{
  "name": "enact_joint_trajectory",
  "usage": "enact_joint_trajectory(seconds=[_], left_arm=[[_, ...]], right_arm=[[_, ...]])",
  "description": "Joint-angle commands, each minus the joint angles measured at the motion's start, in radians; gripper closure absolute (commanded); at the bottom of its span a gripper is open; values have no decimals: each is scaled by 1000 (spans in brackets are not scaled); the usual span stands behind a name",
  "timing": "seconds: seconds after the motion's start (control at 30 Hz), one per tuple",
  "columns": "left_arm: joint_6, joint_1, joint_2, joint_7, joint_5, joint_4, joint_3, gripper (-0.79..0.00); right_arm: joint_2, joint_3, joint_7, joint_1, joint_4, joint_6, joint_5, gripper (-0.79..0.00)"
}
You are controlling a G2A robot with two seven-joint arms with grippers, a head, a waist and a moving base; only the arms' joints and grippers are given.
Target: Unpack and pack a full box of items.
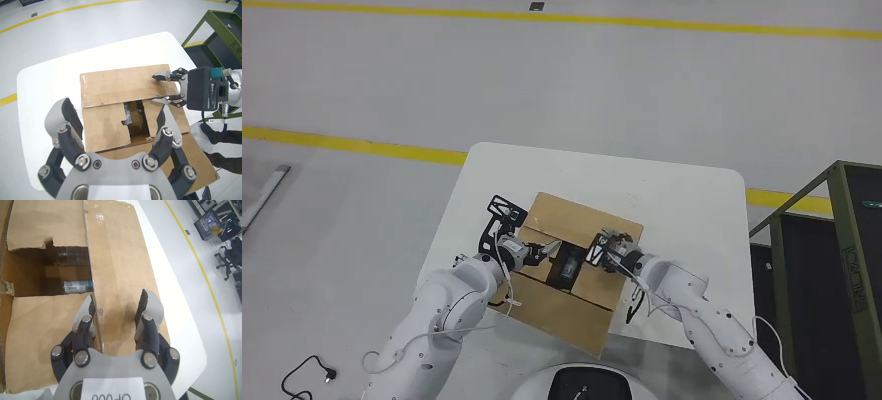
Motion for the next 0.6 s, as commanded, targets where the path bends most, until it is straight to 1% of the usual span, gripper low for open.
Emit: enact_joint_trajectory(seconds=[0.0, 0.1, 0.2, 0.23, 0.3, 0.33, 0.57], left_arm=[[0, 0, 0, 0, 0, 0, 0, -785], [0, 0, 0, 0, 0, 0, 0, -785], [0, 0, 0, 0, 0, 0, 0, -785], [0, 0, 0, 0, 0, 0, 0, -785], [0, 0, 0, 0, 0, 0, 0, -785], [0, 0, 0, 0, 0, 0, 0, -785], [0, 0, 0, 0, 0, 0, 0, -785]], right_arm=[[-3, -10, 5, 7, 0, 21, -32, -477], [-7, -18, 2, 12, 0, 35, -55, -437], [-9, -13, -6, 13, -4, 44, -56, -348], [-9, -10, -7, 13, -6, 44, -56, -289], [-9, 3, -14, 9, -12, 43, -34, -40], [-8, 9, -10, 10, -18, 43, -43, 0], [-2, 74, 4, 6, -44, 8, 23, 0]])
